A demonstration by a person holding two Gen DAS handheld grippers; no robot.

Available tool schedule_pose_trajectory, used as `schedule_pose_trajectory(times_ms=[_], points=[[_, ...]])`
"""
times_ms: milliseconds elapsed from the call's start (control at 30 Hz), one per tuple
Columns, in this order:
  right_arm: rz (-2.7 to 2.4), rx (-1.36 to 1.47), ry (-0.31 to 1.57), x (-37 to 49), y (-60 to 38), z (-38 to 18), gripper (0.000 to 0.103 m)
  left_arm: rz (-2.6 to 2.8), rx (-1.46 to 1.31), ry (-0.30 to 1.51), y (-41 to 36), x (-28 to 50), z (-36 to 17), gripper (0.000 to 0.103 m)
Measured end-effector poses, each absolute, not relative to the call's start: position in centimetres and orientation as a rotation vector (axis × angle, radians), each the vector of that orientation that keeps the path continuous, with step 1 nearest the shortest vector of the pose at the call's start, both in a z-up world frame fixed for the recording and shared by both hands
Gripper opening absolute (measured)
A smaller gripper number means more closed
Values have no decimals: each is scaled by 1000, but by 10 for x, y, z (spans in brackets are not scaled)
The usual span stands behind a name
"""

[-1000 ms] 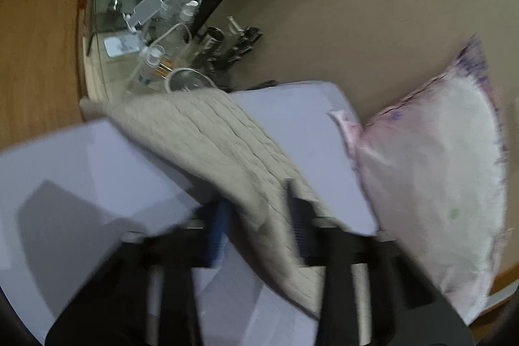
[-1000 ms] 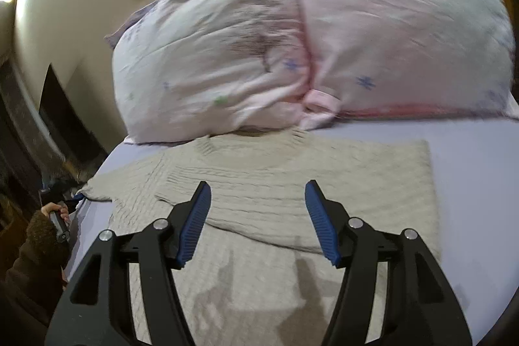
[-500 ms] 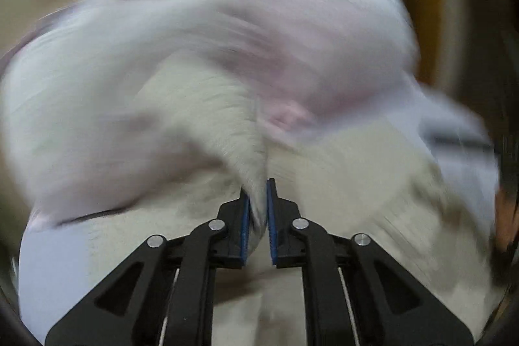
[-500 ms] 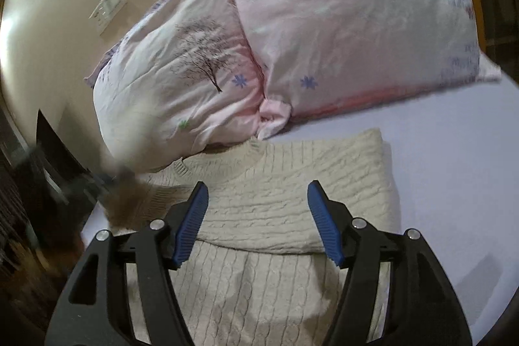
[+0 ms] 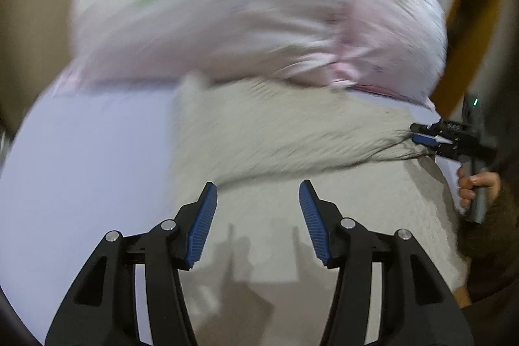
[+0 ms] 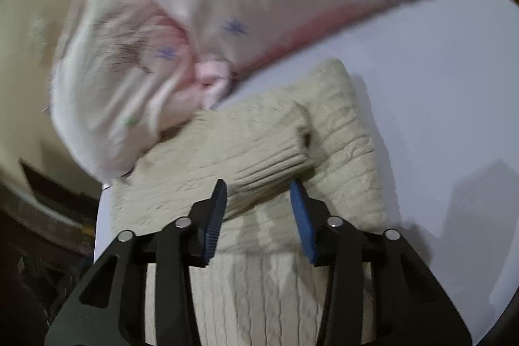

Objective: Fold small clothes

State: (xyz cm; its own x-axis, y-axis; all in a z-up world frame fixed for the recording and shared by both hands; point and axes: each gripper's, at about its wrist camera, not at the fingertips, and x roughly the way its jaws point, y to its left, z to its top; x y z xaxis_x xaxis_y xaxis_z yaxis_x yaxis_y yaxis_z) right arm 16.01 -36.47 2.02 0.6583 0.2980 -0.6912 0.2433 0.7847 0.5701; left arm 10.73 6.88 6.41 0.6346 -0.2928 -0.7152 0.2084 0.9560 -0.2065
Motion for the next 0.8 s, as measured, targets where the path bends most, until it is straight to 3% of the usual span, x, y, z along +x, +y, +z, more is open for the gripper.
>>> schedule_pose_trajectory(times_ms=[67, 267, 367, 400, 467, 567, 700, 767, 800], points=[[55, 734, 863, 175, -367, 11, 13, -260, -173, 860, 99, 86, 56, 56], [8, 742, 743, 145, -368, 31, 10, -319, -282, 896, 124, 34, 37, 63], [-40, 669, 770, 112, -364, 35, 31, -356, -288, 913, 118, 22, 27, 66], [-47, 650, 779, 95, -363, 35, 52, -363, -287, 921, 117, 18, 25, 66], [-37, 630, 775, 62, -363, 36, 68, -361, -269, 951, 112, 14, 17, 67], [-50, 575, 806, 10, -363, 29, 67, -360, -248, 948, 108, 6, 12, 67], [-20, 616, 897, -43, -361, 2, 54, -379, -230, 941, 101, -8, 11, 67], [24, 624, 887, -63, -355, 0, 49, -385, -205, 935, 94, -19, 9, 62], [71, 642, 888, -72, -350, -3, 42, -384, -192, 935, 91, -23, 9, 52]])
